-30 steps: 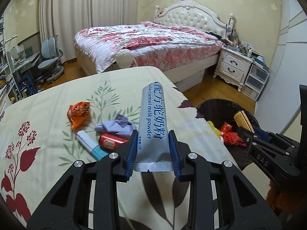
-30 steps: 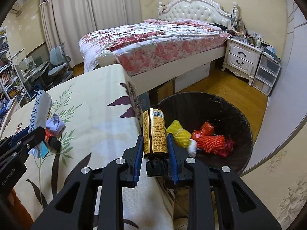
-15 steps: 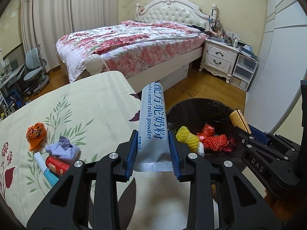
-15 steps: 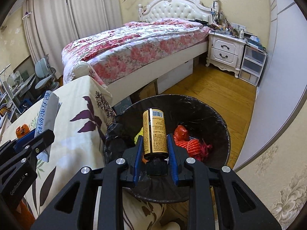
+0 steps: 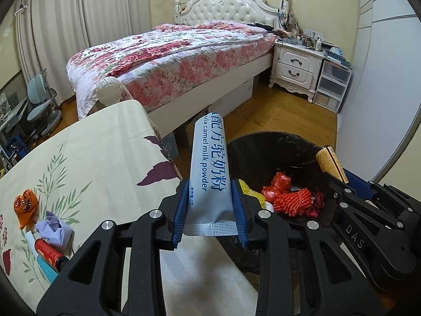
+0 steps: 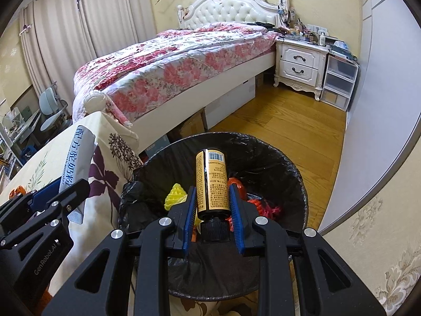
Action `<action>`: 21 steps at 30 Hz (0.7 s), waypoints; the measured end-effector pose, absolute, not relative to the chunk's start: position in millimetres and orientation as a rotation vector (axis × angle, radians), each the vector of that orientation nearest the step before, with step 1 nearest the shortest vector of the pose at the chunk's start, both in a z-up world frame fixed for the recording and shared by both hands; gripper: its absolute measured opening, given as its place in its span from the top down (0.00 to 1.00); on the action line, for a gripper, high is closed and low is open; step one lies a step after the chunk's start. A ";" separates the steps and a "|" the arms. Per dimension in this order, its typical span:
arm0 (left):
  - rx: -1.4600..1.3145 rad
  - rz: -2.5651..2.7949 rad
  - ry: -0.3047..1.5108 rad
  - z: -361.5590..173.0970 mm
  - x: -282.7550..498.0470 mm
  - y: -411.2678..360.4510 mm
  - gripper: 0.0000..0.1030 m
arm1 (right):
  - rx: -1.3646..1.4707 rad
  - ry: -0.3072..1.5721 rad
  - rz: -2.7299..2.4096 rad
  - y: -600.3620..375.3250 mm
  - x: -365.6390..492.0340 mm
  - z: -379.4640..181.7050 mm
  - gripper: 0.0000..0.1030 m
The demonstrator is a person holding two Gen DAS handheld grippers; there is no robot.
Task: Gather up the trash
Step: 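Open the right gripper over the bin while the left gripper releases the sachet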
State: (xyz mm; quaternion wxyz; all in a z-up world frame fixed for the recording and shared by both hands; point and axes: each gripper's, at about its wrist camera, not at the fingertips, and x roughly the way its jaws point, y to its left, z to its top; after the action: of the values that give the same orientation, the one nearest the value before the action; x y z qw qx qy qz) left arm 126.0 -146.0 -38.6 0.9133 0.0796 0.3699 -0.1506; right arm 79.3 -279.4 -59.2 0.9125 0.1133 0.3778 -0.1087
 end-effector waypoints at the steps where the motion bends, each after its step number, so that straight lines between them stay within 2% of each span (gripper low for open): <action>1: 0.170 -0.312 0.760 -39.4 127.9 -149.4 0.70 | 0.237 0.779 -0.227 -281.3 80.3 -60.0 0.75; 10: 0.197 -0.313 0.768 -47.0 139.7 -165.7 0.67 | 0.261 0.808 -0.239 -294.6 89.5 -70.0 0.74; 12: 0.209 -0.319 0.768 -48.6 139.8 -166.7 0.53 | 0.260 0.811 -0.246 -295.0 89.8 -71.9 0.72; 14: 0.217 -0.313 0.762 -49.1 138.4 -168.0 0.45 | 0.263 0.810 -0.250 -295.8 88.7 -71.9 0.68; 17: 0.212 -0.311 0.771 -50.1 137.6 -165.4 0.41 | 0.256 0.803 -0.261 -296.0 86.6 -70.3 0.64; 21: 0.216 -0.298 0.764 -48.6 136.2 -161.0 0.31 | 0.254 0.797 -0.280 -296.7 83.7 -67.8 0.53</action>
State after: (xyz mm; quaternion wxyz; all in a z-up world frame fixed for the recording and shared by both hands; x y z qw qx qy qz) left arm 136.2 -161.0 -48.6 0.9114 0.1046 0.3708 -0.1447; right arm 83.7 -296.7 -67.8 0.9043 0.1228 0.3858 -0.1354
